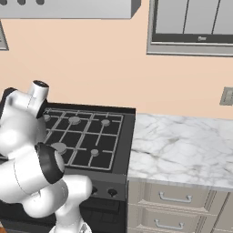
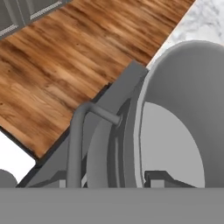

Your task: Turn on the sink faucet. Then move the lime from the counter to the sink. Turn off the sink. Move the vegetable from the sink to the pot next to the stove. Finally move the pot to the front left burner.

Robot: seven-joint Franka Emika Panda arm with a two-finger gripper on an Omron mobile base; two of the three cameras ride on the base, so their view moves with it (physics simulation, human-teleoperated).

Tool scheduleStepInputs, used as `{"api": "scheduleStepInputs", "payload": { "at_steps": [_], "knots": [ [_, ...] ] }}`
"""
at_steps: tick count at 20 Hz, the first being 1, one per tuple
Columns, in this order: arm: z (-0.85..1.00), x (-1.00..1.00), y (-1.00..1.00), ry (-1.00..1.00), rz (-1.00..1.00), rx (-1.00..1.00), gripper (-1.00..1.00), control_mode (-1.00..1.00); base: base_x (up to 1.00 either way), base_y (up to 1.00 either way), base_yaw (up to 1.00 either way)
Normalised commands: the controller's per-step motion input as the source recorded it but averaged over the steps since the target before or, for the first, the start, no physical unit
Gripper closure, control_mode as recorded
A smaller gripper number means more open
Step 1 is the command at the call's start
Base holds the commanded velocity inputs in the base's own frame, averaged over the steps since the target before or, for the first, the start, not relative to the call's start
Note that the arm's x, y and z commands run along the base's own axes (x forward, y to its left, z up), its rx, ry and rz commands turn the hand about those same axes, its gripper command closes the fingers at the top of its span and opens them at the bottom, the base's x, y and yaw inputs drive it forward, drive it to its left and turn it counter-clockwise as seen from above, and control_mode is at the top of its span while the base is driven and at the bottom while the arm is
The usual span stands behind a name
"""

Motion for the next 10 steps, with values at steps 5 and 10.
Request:
{"api": "scheduleStepInputs", "payload": {
  "at_steps": [5, 10],
  "knots": [
    [-0.13, 0.02, 0.03, -0.01, 0.04, -0.01, 1.00, -1.00, 0.00, 0.00, 0.00],
    [-0.21, 0.12, 0.08, -0.05, 0.00, -0.01, 1.00, -1.00, 0.00, 0.00, 0.00]
  ]
}}
